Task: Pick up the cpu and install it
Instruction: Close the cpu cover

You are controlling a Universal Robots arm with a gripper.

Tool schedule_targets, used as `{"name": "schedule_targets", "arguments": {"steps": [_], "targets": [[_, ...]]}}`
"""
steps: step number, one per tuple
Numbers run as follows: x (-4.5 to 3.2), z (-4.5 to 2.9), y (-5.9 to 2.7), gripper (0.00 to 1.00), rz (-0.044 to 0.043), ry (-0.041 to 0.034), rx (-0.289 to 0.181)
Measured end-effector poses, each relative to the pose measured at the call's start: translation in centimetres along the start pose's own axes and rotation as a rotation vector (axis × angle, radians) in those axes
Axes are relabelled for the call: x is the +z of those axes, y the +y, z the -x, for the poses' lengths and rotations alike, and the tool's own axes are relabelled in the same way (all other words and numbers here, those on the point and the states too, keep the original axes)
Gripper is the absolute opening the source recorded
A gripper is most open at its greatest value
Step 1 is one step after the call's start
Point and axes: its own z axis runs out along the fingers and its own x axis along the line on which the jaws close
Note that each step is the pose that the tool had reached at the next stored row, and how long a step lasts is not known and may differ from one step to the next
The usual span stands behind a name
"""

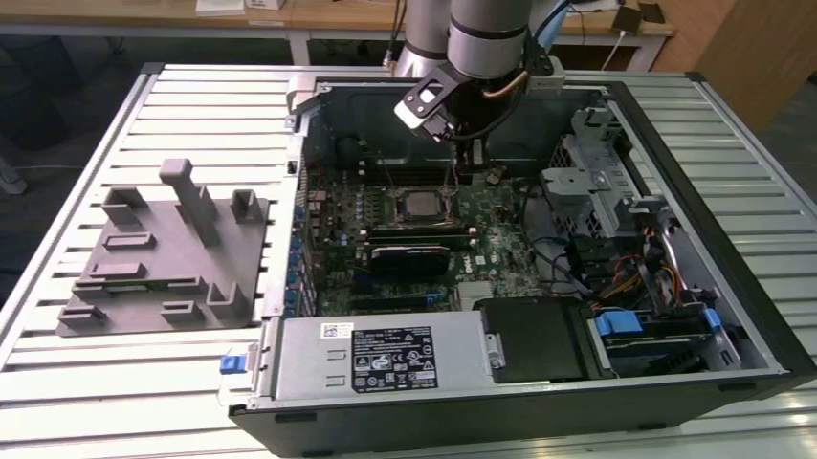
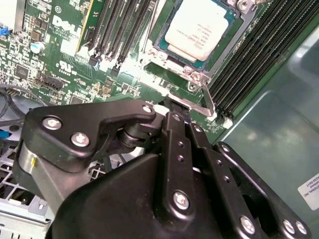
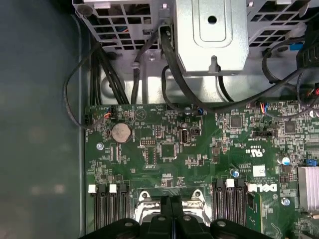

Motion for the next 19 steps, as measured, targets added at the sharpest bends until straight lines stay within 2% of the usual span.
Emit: {"name": "schedule_targets", "arguments": {"steps": [19], "targets": [[0.29,0.02,-0.52,0.11,-0.0019,-0.0001,0.0]]}}
